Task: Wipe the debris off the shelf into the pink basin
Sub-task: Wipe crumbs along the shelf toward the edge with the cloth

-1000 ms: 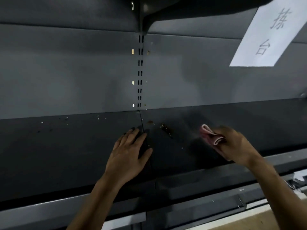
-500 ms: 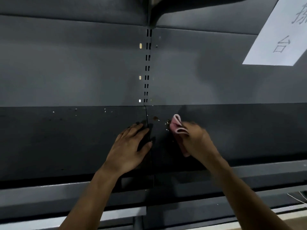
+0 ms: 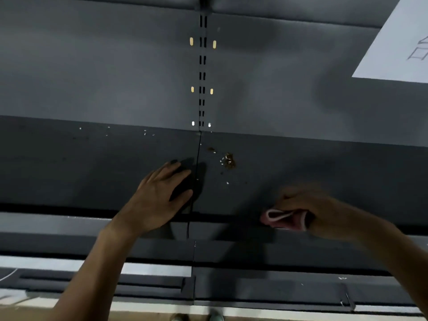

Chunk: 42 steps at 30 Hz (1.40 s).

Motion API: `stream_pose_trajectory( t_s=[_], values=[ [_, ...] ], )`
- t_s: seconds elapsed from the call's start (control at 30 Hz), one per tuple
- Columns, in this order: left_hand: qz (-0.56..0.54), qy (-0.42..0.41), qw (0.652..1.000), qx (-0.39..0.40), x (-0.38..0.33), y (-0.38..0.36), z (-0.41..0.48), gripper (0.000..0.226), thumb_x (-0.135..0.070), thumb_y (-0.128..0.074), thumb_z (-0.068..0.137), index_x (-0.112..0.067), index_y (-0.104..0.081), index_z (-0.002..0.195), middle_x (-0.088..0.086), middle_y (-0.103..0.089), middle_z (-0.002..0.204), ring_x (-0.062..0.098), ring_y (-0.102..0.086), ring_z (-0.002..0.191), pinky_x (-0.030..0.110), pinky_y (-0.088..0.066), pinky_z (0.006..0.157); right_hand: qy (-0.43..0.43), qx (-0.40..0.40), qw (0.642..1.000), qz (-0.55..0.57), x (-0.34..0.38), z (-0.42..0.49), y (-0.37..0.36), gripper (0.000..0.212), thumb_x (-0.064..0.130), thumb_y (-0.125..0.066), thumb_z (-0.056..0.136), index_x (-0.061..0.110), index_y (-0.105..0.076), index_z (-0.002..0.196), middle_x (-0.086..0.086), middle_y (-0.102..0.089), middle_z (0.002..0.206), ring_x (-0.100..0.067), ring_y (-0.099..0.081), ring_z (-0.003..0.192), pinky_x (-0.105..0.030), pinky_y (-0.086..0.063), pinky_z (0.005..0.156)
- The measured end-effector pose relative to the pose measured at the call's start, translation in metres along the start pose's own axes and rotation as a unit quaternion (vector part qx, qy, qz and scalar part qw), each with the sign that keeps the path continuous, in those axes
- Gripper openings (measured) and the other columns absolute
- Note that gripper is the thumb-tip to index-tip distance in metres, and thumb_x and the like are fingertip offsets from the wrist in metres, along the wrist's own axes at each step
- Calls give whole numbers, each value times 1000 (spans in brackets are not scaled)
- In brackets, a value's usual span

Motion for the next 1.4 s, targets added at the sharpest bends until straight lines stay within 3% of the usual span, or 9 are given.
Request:
stream_pose_trajectory(
  t_s=[0.1, 0.2, 0.27, 0.5, 0.73, 0.83, 1.03, 1.23, 1.4],
  values=[
    [8, 14, 999, -35, 0, -6, -5, 67, -62, -33, 87, -26, -48, 143, 0, -37, 154, 16, -25, 146, 40, -22, 119, 42, 50, 991, 116, 11, 6, -4, 32, -8, -54, 90, 9, -67, 114, 3, -64, 114, -5, -61, 109, -27, -48, 95],
    [-4, 32, 996, -78, -2, -7, -4, 50, -45, -44, 93, -23, -54, 137, 3, -47, 147, 21, -39, 139, 47, -37, 111, 67, 31, 996, 58, 22, 23, -11, 41, -4, -60, 90, 33, -62, 108, 35, -54, 103, 16, -51, 97, -6, -38, 86],
    [-1, 44, 994, -98, -4, -7, -5, 42, -31, -51, 96, -20, -55, 136, 5, -49, 146, 22, -42, 137, 47, -40, 109, 91, 12, 996, -5, 37, 41, -15, 37, 12, -64, 91, 42, -52, 108, 34, -48, 98, 15, -47, 86, -4, -35, 76],
    [25, 69, 992, -99, -7, -4, -10, 40, -30, -51, 98, -21, -54, 138, 5, -46, 148, 23, -40, 138, 42, -38, 111, 66, -44, 996, -49, 60, 91, -20, 50, 2, -58, 80, 36, -62, 116, 18, -46, 102, -9, -55, 81, -32, -48, 64],
    [35, 73, 992, -100, -6, -5, -9, 43, -38, -43, 98, -23, -53, 138, 2, -47, 147, 23, -41, 136, 44, -40, 108, 61, 33, 996, 50, 50, 61, 4, 49, -9, -58, 77, 40, -57, 81, 14, -50, 88, -8, -56, 81, -32, -45, 65],
    [46, 72, 992, -96, -7, -6, -8, 43, -37, -44, 98, -23, -52, 138, 2, -47, 146, 25, -43, 134, 46, -41, 107, 79, 49, 995, 47, 61, 60, -16, 46, -5, -59, 80, 31, -69, 107, 16, -48, 91, -7, -56, 84, -22, -44, 67],
    [57, 89, 991, -87, -9, -6, -7, 46, -40, -38, 98, -26, -49, 141, -1, -43, 148, 21, -38, 136, 39, -34, 109, 124, -37, 991, -13, 93, 91, -41, 32, 14, -67, 82, 26, -67, 112, 15, -51, 99, -9, -59, 78, -26, -48, 61],
    [67, 91, 990, -82, -10, -5, -8, 45, -36, -40, 99, -26, -47, 143, 1, -42, 150, 22, -35, 140, 38, -31, 111, 64, -124, 981, -132, 64, 124, -33, 26, 13, -70, 77, 20, -63, 101, 7, -53, 97, -21, -62, 72, -32, -48, 53],
    [67, 93, 990, -78, -10, -5, -9, 43, -33, -44, 100, -28, -46, 143, 0, -40, 151, 22, -35, 140, 39, -32, 111, 19, -145, 988, -39, 46, 136, -4, 5, 25, -62, 84, 24, -58, 82, 10, -50, 81, -12, -54, 67, -34, -46, 57]
  ],
)
Point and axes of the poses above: each hand's wrist, its own z-axis towards the middle knuckle, its own y-axis out of the back of the hand, x = y × z, the point moved 1 cm from there along z, towards the middle knuckle
